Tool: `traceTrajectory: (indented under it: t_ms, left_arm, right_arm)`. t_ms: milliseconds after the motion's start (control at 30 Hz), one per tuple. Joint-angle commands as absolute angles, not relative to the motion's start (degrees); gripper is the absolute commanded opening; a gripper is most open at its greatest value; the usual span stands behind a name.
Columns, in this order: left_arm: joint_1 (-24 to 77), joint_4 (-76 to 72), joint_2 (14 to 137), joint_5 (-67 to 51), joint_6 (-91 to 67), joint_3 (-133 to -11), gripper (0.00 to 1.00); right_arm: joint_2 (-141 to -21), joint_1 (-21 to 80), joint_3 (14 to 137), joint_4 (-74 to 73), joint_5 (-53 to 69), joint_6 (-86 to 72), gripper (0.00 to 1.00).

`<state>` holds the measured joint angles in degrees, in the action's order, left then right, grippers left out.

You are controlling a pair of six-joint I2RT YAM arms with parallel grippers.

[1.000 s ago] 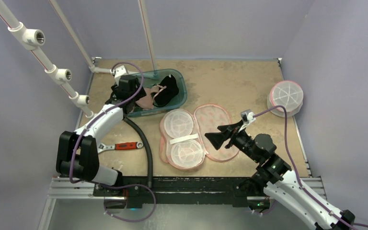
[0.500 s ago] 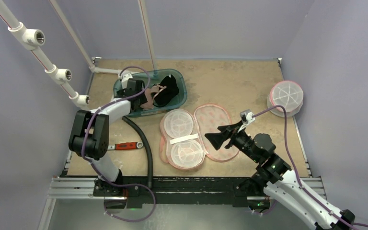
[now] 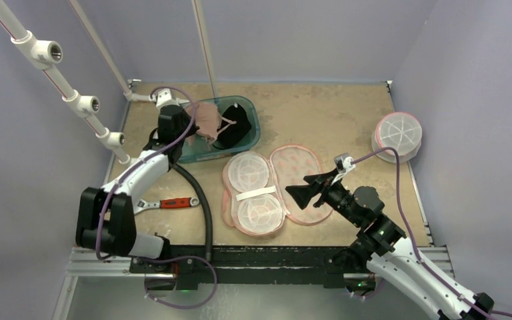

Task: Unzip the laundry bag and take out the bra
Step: Adjust the bra in the bin.

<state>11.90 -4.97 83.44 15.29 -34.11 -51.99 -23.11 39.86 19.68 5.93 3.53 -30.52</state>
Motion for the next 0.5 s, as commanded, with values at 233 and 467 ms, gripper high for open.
traceTrajectory:
  t_ms: [233,467]
  left_arm:
    - [12.50,-30.95,77.10,-7.89,-48.92,-47.45,0.00]
    - [12.49,-50.11,88.12,-17.66,-57.61,-47.01,0.00]
  right_arm:
    - [-21.91,40.11,20.87,7.52,2.29,-30.28,0.98]
    - [-21.32,40.15,20.74,7.22,2.30,-30.43,0.98]
